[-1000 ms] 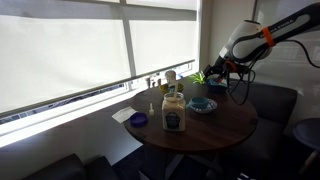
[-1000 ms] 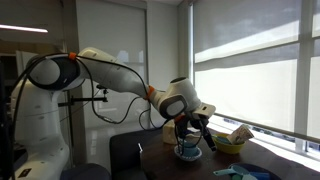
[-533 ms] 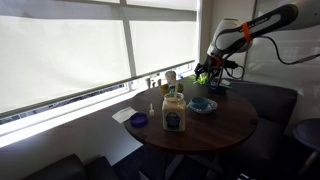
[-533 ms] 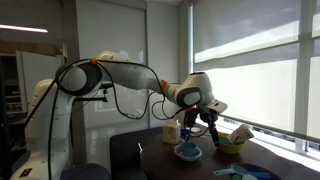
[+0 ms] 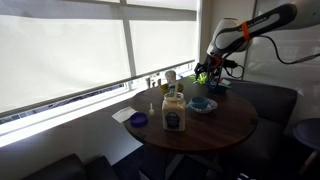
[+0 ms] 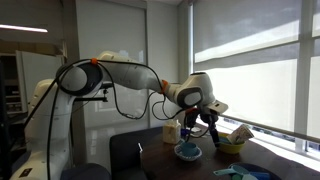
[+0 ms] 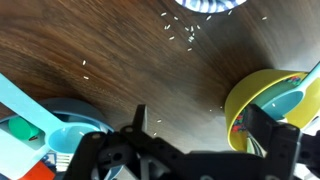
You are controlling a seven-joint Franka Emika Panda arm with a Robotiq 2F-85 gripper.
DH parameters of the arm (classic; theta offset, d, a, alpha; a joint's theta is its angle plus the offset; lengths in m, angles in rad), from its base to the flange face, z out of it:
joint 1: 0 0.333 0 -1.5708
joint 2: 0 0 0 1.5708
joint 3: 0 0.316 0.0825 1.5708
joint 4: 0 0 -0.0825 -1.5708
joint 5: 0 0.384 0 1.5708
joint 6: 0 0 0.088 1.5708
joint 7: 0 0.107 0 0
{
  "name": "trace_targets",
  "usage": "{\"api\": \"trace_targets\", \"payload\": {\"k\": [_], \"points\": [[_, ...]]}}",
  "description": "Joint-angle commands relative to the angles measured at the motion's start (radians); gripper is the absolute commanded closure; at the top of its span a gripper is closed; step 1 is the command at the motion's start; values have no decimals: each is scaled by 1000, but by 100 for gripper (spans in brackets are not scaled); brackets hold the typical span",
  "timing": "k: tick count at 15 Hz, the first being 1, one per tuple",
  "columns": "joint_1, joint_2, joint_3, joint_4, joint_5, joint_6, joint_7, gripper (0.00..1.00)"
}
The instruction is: Move the yellow bowl forward
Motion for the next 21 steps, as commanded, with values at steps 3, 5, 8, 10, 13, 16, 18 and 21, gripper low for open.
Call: {"api": "trace_targets", "payload": {"k": [3, 5, 8, 10, 13, 16, 18, 21], "points": [[0, 81, -45, 147, -57, -251, 43, 0], [-11, 131, -54, 218, -20, -278, 36, 0], [-37, 221, -39, 336, 120, -296, 21, 0], [-44, 283, -27, 412, 194, -315, 34, 0], [-34, 362, -29, 503, 217, -345, 102, 0], [-44, 430, -16, 584, 270, -327, 176, 0], [-48, 470, -10, 636, 297, -307, 218, 0], [-51, 525, -7, 710, 302, -323, 276, 0]]}}
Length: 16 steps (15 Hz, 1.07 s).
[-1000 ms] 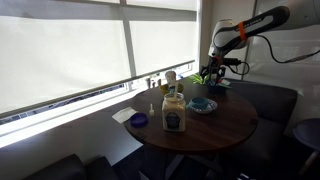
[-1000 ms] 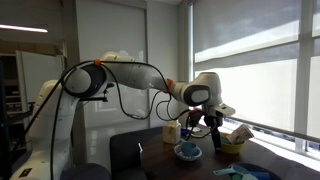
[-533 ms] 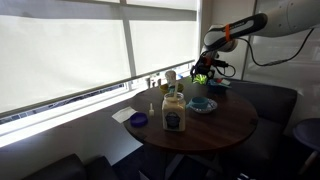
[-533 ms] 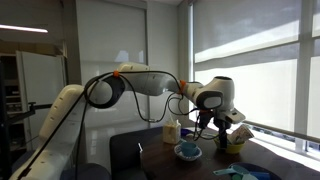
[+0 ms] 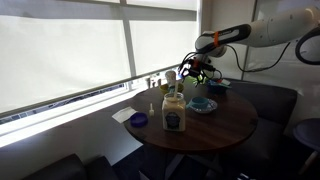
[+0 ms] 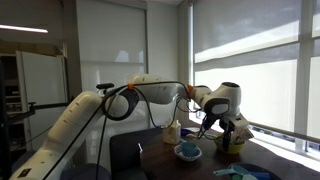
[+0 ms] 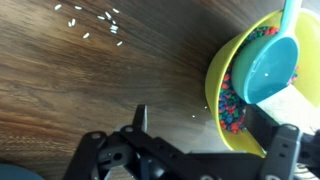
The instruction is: Move the yellow bowl forward
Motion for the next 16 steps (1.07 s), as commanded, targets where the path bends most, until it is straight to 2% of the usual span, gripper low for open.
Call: {"api": "trace_targets", "payload": {"k": [1, 3, 6, 10, 11, 12, 13, 16], "points": [[-20, 95, 20, 141, 22, -29, 88, 0], [-22, 124, 19, 178, 13, -37, 123, 1], [-29, 162, 24, 222, 7, -49, 156, 9], [-36, 200, 25, 279, -17, -168, 161, 15], [-36, 207, 24, 293, -21, -192, 159, 20], [-36, 213, 23, 304, -23, -207, 160, 40], [-36, 218, 23, 316, -23, -213, 159, 43], [-23, 220, 5, 330, -4, -193, 147, 64]]}}
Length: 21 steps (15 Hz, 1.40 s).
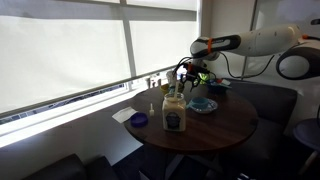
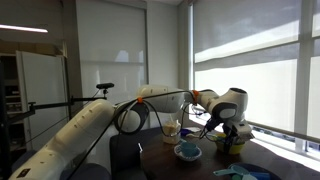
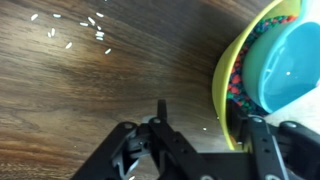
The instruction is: Move the yellow bowl forward
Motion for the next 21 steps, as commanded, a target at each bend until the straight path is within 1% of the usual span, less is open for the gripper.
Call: {"api": "trace_targets", "payload": {"k": [1, 3, 4, 5, 7, 10, 12, 14, 18, 20, 21], "points": [[-3, 27, 1, 64, 0, -19, 12, 73], [-2, 25, -1, 67, -3, -13, 8, 85], [-1, 22, -3, 64, -5, -9, 6, 93], [2, 17, -6, 61, -10, -5, 6, 97], [10, -12, -17, 33, -27, -5, -7, 100], [27, -97, -34, -61, -71, 9, -86, 97], [31, -143, -37, -115, -90, 37, -122, 97], [32, -199, -36, -195, -103, 81, -152, 97], [15, -317, -10, -370, -71, 134, -242, 97], [9, -377, 1, -454, -62, 125, -310, 97], [12, -407, -1, -496, -66, 133, -324, 97]]}}
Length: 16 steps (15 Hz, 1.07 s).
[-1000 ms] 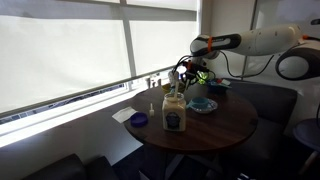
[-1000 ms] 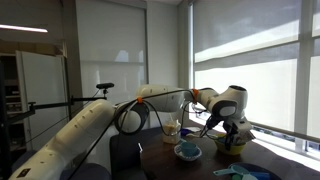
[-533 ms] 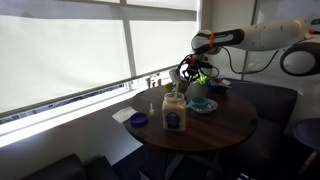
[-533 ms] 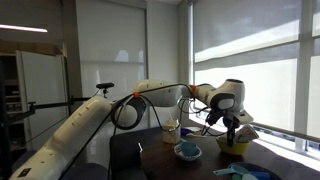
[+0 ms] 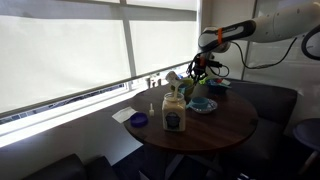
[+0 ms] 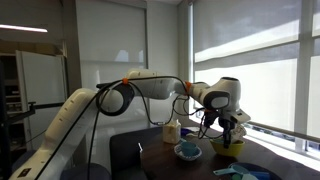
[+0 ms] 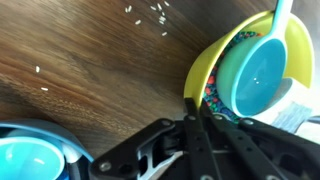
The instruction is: Move the yellow bowl forward
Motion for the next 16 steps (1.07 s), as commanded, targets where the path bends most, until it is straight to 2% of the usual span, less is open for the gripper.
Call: {"api": "trace_targets", "payload": {"k": [1, 4, 9, 16], "points": [[-4, -177, 18, -216, 28, 38, -86, 97], [-6, -269, 6, -334, 38, 56, -100, 97], [-14, -427, -19, -556, 75, 153, -72, 97], [-2, -601, -21, -852, 136, 435, 37, 97]]}}
